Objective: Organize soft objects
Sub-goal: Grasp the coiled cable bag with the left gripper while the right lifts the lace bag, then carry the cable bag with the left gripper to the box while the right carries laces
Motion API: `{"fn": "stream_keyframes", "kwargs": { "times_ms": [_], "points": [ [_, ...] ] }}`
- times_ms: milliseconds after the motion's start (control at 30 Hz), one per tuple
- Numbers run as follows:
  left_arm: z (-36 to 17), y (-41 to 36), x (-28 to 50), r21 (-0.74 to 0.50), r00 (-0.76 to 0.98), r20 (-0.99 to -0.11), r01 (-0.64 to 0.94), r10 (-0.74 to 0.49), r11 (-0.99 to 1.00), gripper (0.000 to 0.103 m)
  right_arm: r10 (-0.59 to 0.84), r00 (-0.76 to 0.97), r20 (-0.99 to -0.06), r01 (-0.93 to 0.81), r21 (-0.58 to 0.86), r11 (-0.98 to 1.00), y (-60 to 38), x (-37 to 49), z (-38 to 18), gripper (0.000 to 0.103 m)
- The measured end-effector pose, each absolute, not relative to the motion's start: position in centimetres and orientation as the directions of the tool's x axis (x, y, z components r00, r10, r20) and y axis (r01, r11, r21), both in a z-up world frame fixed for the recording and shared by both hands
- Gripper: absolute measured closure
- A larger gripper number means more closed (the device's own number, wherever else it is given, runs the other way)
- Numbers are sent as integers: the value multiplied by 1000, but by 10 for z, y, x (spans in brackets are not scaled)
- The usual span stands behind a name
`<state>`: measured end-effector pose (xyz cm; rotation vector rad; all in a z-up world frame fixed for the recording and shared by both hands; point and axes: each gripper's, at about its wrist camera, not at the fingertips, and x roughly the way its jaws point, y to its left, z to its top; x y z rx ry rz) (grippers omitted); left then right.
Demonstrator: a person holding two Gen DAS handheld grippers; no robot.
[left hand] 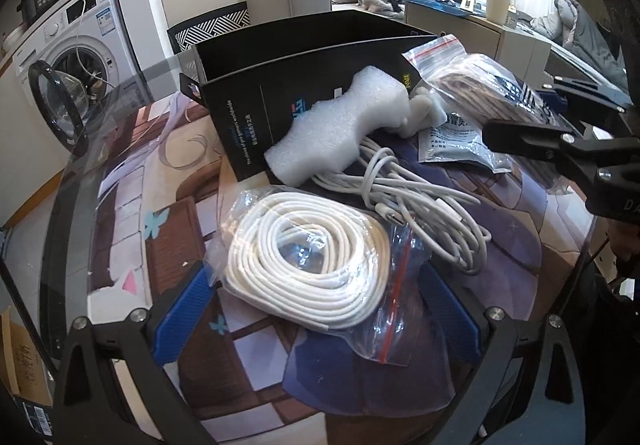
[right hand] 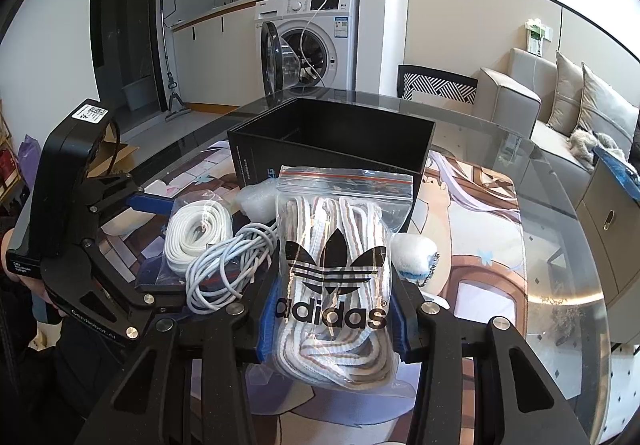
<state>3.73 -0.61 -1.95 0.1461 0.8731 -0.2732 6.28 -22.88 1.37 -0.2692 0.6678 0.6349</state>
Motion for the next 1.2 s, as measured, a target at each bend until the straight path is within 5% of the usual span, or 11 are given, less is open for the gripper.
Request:
{"fn": "stream_keyframes", "kwargs": {
  "times_ms": [300, 400, 1200],
  "points": [
    [-15, -5, 37, -33, 618, -750, 322, -236, 946, 48, 460, 607, -648, -624, -31, 781, -228, 63, 15, 58],
    [-14, -2, 37, -46, 614, -750, 321, -245, 946, 54, 462, 608, -646, -624, -30, 781, -228, 63, 15, 58],
    [20, 34, 29, -132, 688, -670, 257, -277, 957, 59, 466, 627, -624, -620, -39, 783, -231, 54, 23, 58]
  ]
}}
